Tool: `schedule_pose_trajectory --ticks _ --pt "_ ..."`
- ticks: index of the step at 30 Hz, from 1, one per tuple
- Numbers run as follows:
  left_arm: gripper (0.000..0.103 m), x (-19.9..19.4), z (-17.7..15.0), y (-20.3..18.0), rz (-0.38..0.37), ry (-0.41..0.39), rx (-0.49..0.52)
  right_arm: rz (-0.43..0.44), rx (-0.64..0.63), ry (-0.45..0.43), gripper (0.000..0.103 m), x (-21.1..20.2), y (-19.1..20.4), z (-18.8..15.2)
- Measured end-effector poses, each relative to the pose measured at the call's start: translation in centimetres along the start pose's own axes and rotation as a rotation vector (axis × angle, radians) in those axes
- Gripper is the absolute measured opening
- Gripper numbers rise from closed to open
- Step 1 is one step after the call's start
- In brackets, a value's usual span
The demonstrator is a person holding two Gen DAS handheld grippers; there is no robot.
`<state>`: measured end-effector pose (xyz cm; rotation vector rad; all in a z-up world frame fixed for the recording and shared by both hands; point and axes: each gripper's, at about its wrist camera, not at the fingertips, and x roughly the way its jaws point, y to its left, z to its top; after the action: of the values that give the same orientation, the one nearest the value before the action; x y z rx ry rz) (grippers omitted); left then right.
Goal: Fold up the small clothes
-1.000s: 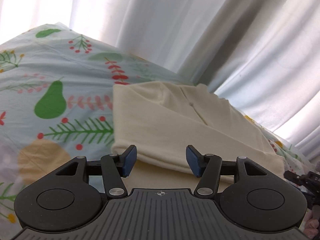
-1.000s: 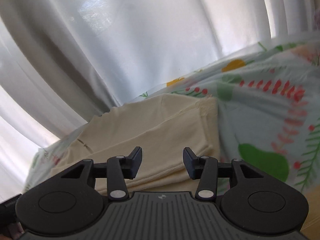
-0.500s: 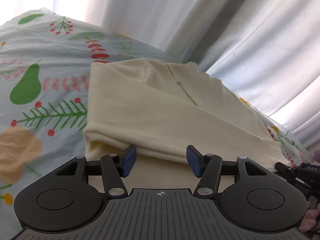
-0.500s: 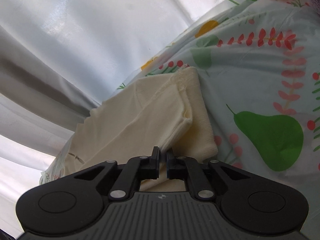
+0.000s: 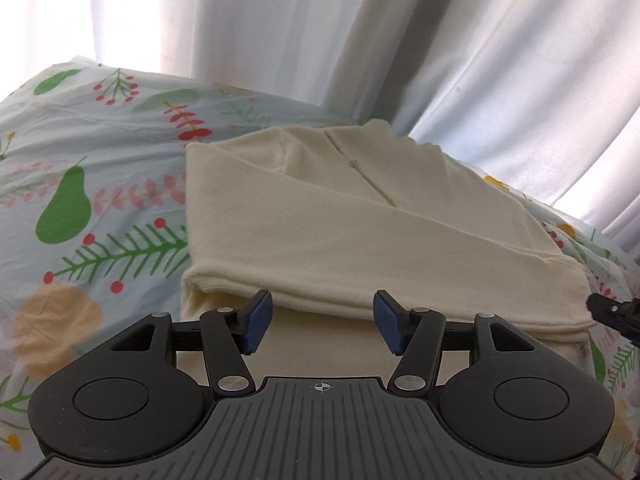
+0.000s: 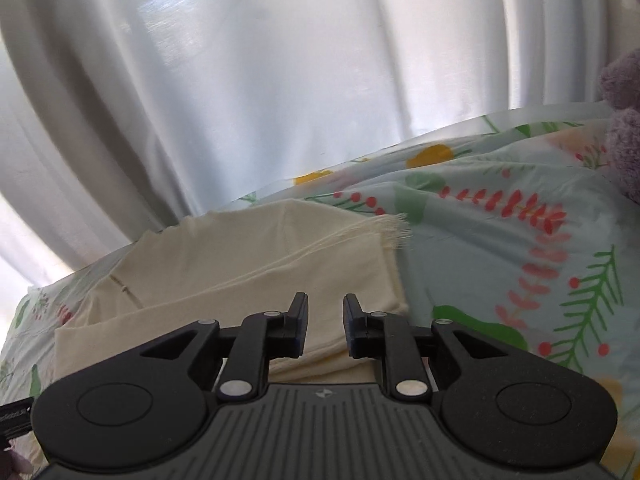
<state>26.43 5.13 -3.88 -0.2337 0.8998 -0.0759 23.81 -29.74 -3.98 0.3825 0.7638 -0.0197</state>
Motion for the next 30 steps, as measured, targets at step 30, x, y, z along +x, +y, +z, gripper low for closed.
schedule_pose_trajectory --ticks 30 --pt "0.073 -1.9 -4.3 -0.7 0.103 0.09 0.119 0.151 -0.277 0.15 0.036 -2.9 1.5 -8.3"
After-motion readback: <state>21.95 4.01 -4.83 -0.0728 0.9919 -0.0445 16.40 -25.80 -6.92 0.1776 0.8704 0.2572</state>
